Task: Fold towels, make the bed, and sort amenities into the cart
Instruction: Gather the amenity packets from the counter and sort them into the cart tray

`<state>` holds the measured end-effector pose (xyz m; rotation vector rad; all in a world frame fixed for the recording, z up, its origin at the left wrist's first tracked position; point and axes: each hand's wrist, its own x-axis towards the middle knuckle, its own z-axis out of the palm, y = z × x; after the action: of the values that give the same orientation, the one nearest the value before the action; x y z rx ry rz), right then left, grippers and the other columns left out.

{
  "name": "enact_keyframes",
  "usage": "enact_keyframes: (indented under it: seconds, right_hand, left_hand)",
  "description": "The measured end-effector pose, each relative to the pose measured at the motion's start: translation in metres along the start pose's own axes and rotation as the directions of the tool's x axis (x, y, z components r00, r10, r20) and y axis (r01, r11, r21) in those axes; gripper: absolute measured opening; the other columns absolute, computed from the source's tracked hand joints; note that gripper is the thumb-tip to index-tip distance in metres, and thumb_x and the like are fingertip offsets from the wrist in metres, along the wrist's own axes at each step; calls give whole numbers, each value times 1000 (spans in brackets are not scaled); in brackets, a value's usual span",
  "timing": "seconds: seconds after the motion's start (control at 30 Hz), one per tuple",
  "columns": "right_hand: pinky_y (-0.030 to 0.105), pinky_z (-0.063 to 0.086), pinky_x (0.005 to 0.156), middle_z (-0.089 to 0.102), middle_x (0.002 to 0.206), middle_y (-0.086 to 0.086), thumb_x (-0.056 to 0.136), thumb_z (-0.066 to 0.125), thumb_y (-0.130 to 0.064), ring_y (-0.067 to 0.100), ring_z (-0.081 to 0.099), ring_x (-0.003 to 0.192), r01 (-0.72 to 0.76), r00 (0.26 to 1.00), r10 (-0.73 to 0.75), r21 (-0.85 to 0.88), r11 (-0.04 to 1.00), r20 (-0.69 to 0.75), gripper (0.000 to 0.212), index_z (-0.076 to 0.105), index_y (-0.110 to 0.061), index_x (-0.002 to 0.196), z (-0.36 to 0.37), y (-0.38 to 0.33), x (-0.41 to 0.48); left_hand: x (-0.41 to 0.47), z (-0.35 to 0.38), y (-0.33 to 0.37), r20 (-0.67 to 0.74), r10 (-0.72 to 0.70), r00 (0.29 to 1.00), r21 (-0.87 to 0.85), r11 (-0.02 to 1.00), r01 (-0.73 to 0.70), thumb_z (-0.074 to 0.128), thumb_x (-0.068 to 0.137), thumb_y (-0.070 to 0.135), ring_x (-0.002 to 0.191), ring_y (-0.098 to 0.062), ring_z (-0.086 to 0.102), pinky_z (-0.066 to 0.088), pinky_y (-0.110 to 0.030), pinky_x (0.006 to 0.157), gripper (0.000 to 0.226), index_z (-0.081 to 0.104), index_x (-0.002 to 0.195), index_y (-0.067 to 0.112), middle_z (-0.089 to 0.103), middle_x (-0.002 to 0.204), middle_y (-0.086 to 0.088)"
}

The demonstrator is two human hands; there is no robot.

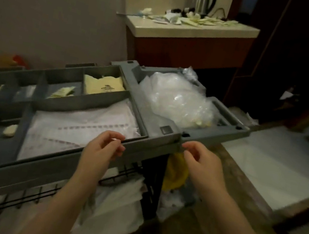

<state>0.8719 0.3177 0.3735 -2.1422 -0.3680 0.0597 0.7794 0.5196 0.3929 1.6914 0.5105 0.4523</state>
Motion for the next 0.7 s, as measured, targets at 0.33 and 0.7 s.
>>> enact_keyframes:
  seconds: [0.33, 0.7]
  right_hand:
    - [31, 47, 55, 60, 70, 0, 97, 49, -22, 16, 55, 61, 198, 979, -199, 28, 980, 45, 16, 58, -29, 108, -32, -1, 125]
    - [19, 43, 53, 61, 74, -11, 94, 53, -24, 3, 56, 68, 186, 982, -186, -10, 983, -10, 14, 63, -31, 102, -97, 50, 264]
  left_hand:
    - [92, 45, 7, -123, 75, 990, 112, 992, -61, 46, 97, 11, 85, -20, 61, 48, -29, 70, 20, 62, 94, 23, 64, 88, -6]
    - [194, 180, 43, 64, 96, 993, 131, 986, -103, 51, 94, 9, 78, -14, 62, 46, -26, 68, 20, 64, 90, 24, 67, 77, 0]
